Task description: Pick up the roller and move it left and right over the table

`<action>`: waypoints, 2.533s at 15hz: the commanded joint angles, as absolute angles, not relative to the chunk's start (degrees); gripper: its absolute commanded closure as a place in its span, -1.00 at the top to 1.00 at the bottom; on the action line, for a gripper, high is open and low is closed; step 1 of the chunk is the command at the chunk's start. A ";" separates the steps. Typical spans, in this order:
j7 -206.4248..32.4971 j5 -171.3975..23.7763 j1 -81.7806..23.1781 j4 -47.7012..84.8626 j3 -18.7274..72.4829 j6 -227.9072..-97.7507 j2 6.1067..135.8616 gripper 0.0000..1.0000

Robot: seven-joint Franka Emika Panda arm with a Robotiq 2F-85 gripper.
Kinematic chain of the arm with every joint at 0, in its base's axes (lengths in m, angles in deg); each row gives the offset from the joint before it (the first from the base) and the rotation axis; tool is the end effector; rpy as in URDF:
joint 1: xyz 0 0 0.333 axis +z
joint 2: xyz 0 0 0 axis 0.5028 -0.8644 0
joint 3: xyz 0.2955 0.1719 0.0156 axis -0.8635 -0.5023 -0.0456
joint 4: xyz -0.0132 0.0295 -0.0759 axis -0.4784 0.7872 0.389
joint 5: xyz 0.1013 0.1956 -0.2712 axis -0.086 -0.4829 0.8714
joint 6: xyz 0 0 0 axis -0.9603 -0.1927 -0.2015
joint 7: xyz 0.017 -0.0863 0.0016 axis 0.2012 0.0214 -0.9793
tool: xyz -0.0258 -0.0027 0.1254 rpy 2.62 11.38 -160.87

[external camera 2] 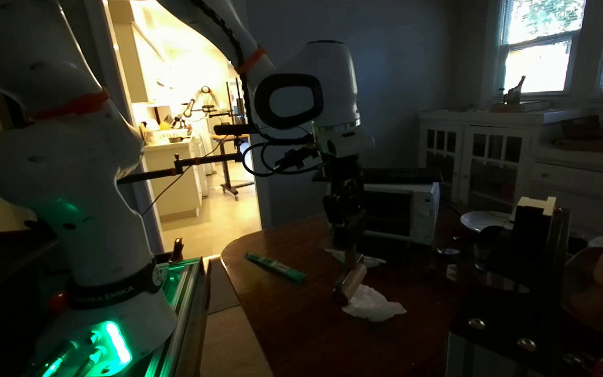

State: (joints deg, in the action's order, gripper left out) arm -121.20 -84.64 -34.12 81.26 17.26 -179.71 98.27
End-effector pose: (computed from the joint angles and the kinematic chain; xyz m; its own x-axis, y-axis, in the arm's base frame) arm 0.3847 0.0089 0.3407 0.7177 -0.6941 0.0560 -0.6848 -0.7180 -0.1244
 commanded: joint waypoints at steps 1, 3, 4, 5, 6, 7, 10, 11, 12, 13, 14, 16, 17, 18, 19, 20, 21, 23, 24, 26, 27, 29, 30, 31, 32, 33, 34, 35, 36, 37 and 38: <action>-125.40 -82.87 -33.86 81.02 16.68 -183.08 94.90 -0.31; -127.21 -81.45 -33.76 81.06 16.50 -186.01 93.19 -0.31; -128.10 -80.74 -33.65 81.00 16.50 -187.33 92.46 -0.31; -129.02 -79.53 -33.57 80.91 16.52 -188.96 91.85 -0.31; -129.66 -79.01 -33.28 80.68 16.67 -190.06 91.12 -0.31; -130.59 -77.81 -33.19 80.50 16.74 -191.02 90.48 -0.31; -133.85 -74.29 -32.62 79.94 17.08 -192.57 88.46 -0.31; -134.82 -73.66 -32.23 79.64 17.20 -192.87 87.78 -0.31; -135.35 -73.30 -31.76 79.36 17.34 -193.15 87.29 -0.31; -134.77 -74.63 -31.01 79.00 17.41 -192.87 86.83 -0.31; -131.16 -78.73 -29.81 79.01 17.15 -192.94 87.13 -0.31; -132.20 -76.99 -29.75 79.61 18.05 -191.76 87.63 0.19; -132.19 -77.40 -29.34 79.43 17.98 -191.77 87.52 0.19; -132.19 -77.64 -29.10 79.32 17.93 -191.78 87.47 0.19; -132.19 -77.71 -29.04 79.28 17.93 -191.78 87.47 0.19; -132.18 -77.73 -29.04 79.26 17.95 -191.78 87.46 -0.31; -134.11 -75.61 -28.91 78.97 17.97 -192.72 86.53 -0.31; -137.05 -72.55 -28.39 78.12 18.18 -193.01 84.93 -0.31; -138.86 -70.76 -28.11 77.89 18.47 -192.96 84.52 -0.31; -141.46 -68.86 -27.36 77.26 19.05 -192.90 83.85 -0.31; -142.85 -67.84 -27.01 77.00 19.47 -193.15 83.52 -0.31; -144.41 -66.97 -26.25 76.39 20.24 -193.92 82.59 -0.31; -145.02 -66.88 -25.88 76.06 20.57 -194.36 82.05 -0.31; -145.32 -67.00 -25.53 75.84 20.86 -194.84 81.63 -0.31; -145.54 -67.27 -25.16 75.52 21.23 -195.77 80.80 -0.31; -145.49 -67.82 -24.72 75.20 21.48 -196.29 80.05 -0.31; -145.76 -67.71 -24.21 74.93 21.98 -196.93 79.38 -0.31; -146.21 -67.29 -23.58 74.69 22.67 -197.43 78.73 -0.31; -145.84 -68.12 -23.08 74.53 22.96 -197.80 78.19 -0.31; -146.90 -66.79 -23.78 74.36 22.38 -198.00 77.68 -0.31; -147.08 -66.55 -23.35 74.19 22.80 -198.07 77.27 -0.31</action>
